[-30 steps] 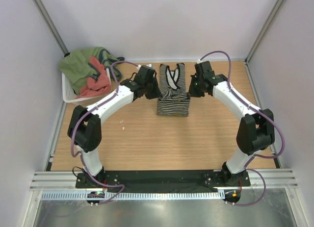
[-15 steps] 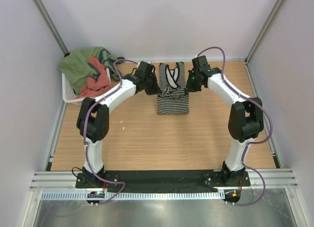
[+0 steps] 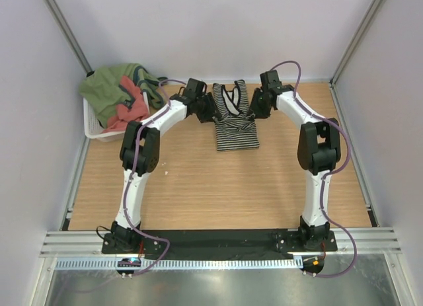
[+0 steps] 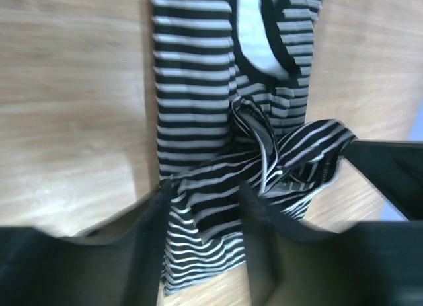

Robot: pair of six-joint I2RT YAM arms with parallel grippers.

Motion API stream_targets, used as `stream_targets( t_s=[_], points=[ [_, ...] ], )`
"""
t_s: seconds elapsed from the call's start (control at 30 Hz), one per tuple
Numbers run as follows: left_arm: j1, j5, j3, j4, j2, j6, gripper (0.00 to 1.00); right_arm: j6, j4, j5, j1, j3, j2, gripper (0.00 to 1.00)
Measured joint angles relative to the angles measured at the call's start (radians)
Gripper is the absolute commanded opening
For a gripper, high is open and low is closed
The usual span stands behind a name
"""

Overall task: Fold and stack the tank tops
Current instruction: Fold the tank top

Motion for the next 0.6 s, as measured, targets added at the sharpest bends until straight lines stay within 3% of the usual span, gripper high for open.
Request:
stream_targets(
  t_s=[0.07, 0.13, 0.2, 0.57, 0.6],
  points=[
    [0.023, 0.016, 0.035, 0.007, 0.041, -0.007, 0.60, 0.009, 0.014, -0.005, -0.009, 0.027, 0.031, 0.62],
    [0.041, 0.029, 0.053, 0.009, 0.066, -0.010, 0.63, 0.010, 0.031, -0.008, -0.017, 0.035, 0.042, 0.68],
    [0.053, 0.036, 0.053, 0.007, 0.068, -0.005, 0.66, 0.008, 0.039, -0.011, -0.024, 0.032, 0.041, 0.68],
    [0.066, 0.055, 0.049, 0.011, 0.043, 0.043, 0.66, -0.018, 0.210, -0.130, -0.031, -0.188, -0.079, 0.49],
    [0.066, 0.061, 0.046, 0.012, 0.032, 0.044, 0.66, -0.019, 0.230, -0.152, -0.031, -0.222, -0.103, 0.41]
  ],
)
